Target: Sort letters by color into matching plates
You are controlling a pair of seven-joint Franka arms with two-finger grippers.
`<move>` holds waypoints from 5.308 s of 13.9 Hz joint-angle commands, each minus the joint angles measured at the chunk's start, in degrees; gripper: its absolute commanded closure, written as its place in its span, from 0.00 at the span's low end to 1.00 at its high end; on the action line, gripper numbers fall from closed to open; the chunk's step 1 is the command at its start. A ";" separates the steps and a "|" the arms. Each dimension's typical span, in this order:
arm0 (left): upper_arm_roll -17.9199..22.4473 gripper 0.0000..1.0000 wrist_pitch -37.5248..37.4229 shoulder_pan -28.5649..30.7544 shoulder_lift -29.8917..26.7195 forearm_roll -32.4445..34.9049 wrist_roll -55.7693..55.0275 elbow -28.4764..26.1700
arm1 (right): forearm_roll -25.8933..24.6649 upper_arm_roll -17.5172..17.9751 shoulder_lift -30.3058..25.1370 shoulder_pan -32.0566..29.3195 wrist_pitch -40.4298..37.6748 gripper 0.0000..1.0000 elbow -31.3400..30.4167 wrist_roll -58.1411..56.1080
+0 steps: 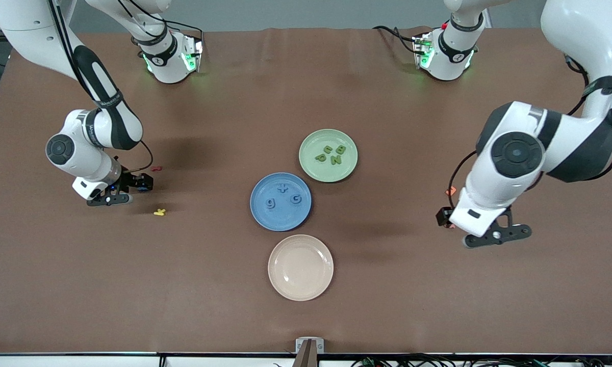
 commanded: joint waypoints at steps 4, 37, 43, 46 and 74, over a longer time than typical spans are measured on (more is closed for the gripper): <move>27.48 0.01 -1.54 -11.43 -17.22 -22.25 22.18 -4.88 | -0.34 0.57 -0.80 -0.60 4.43 0.16 -3.43 -0.25; 27.52 0.01 -21.06 -9.25 -39.92 -28.69 25.79 -12.73 | 1.94 0.92 11.39 34.63 -30.83 0.80 41.63 51.49; 27.09 0.01 -17.46 -9.87 -37.29 -29.04 25.70 -12.90 | 1.59 0.92 21.42 38.43 -20.73 0.80 47.89 57.67; 26.21 0.01 -16.67 -9.96 -37.02 -29.13 25.70 -12.81 | 1.59 0.92 23.89 39.12 -15.88 0.81 47.98 57.68; 26.12 0.01 -14.47 -9.87 -35.61 -28.87 25.62 -12.72 | 3.79 0.49 -23.73 19.12 -56.90 0.00 29.44 31.52</move>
